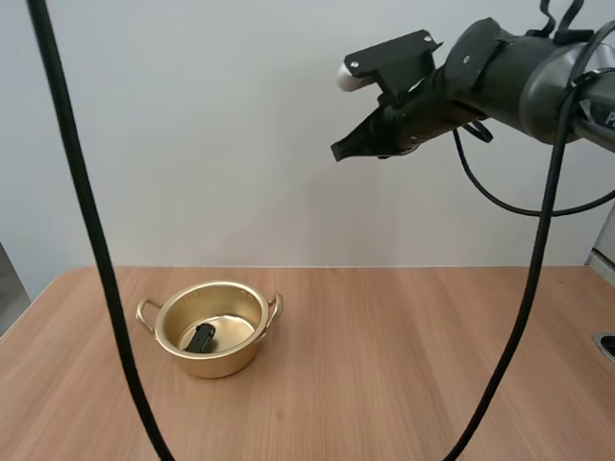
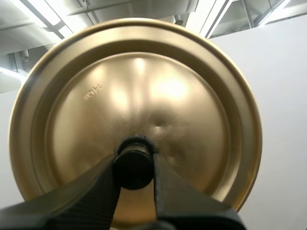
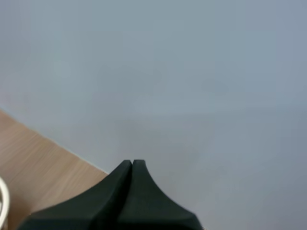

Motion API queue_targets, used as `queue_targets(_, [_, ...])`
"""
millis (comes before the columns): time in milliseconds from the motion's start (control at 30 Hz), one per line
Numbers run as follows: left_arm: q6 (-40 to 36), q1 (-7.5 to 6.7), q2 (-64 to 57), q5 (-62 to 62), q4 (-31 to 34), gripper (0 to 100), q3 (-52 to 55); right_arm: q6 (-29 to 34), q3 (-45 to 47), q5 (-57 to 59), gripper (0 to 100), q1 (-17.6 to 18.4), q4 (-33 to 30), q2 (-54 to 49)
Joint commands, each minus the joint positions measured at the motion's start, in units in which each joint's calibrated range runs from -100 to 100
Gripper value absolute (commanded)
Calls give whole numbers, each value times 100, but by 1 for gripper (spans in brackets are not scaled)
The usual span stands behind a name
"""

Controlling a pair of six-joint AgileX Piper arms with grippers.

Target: Open the pot, put the car inside, and close it

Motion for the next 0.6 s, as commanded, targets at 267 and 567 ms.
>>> queue_targets(267, [-355,-3,-697,-744,281,0,1955,-8,1979,-3319,0,-725,557,-1652])
queue_targets(567, [-285,-3,-1533,-1154,281,0,3878,-8,3472,-3690,0,-725,1235,-2740])
